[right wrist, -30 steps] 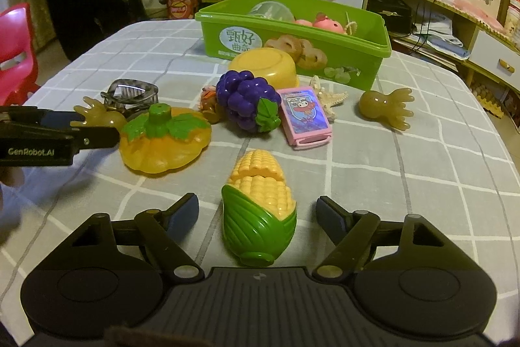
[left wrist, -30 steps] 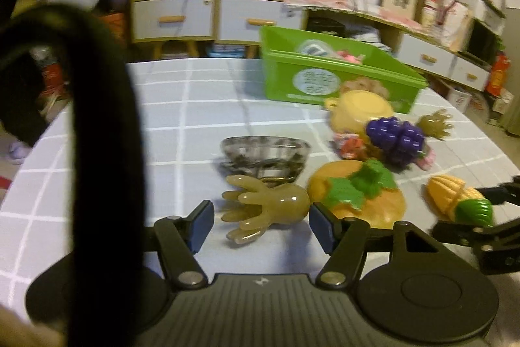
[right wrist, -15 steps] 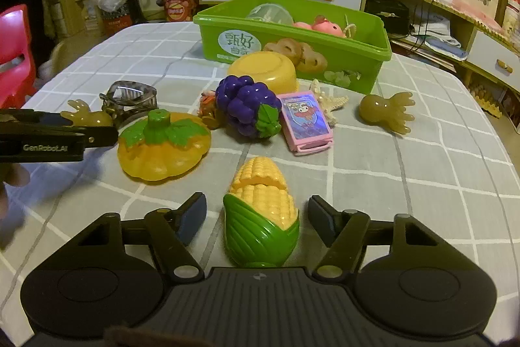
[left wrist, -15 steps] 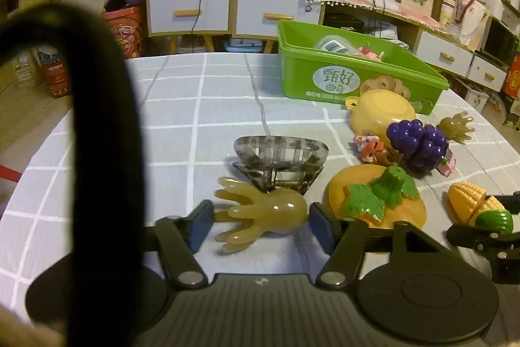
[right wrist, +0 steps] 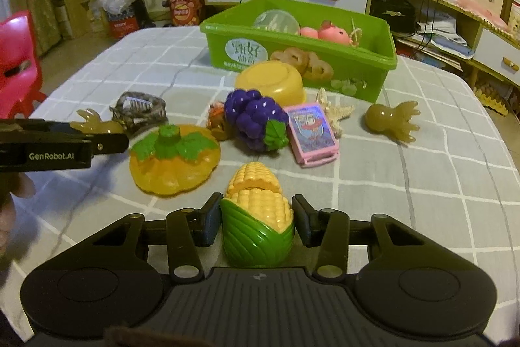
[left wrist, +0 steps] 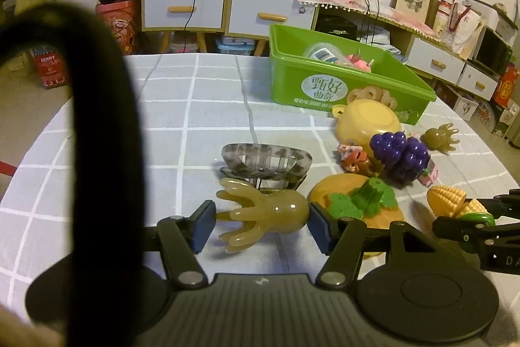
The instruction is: Organize rigid objects
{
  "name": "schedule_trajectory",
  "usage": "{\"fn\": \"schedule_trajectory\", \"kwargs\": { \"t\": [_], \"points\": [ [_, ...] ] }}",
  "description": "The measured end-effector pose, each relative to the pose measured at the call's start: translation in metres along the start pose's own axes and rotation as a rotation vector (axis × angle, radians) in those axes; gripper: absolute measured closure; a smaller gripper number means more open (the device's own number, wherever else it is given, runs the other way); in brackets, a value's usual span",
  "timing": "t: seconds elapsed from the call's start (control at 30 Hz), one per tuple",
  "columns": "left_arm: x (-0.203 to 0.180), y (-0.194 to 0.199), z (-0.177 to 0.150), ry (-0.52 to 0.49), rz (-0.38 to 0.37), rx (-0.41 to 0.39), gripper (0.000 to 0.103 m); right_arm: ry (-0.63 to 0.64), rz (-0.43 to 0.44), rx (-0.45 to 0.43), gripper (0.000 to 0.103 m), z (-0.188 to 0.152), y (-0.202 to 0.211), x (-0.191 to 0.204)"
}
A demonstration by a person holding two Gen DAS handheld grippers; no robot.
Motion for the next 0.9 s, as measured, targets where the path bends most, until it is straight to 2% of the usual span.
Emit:
{"fn": "schedule_trajectory", "kwargs": {
  "t": [0.3,0.9],
  "points": [
    [0.000,0.008,0.015,0.031,-0.035,0.012,0.070,-0.088,-0.001,-0.019,0.052,0.020,0.012,-0.014],
    [-0.011,0.021,0.076,0.137,-0.084,-0.036,0.070,-0.280,0.010,-0.071,0.052,0.073,0.029,-0.050]
  ]
}}
Point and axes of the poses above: each gripper's, at about its wrist camera, not at the fingertips, and y roughly against the way its jaws point, x to its left, z to its top, the point moved 7 cm from there along -y, roughly the way its jaws point, and after that the axes turned 10 degrees about z, right-handed, at the moved point
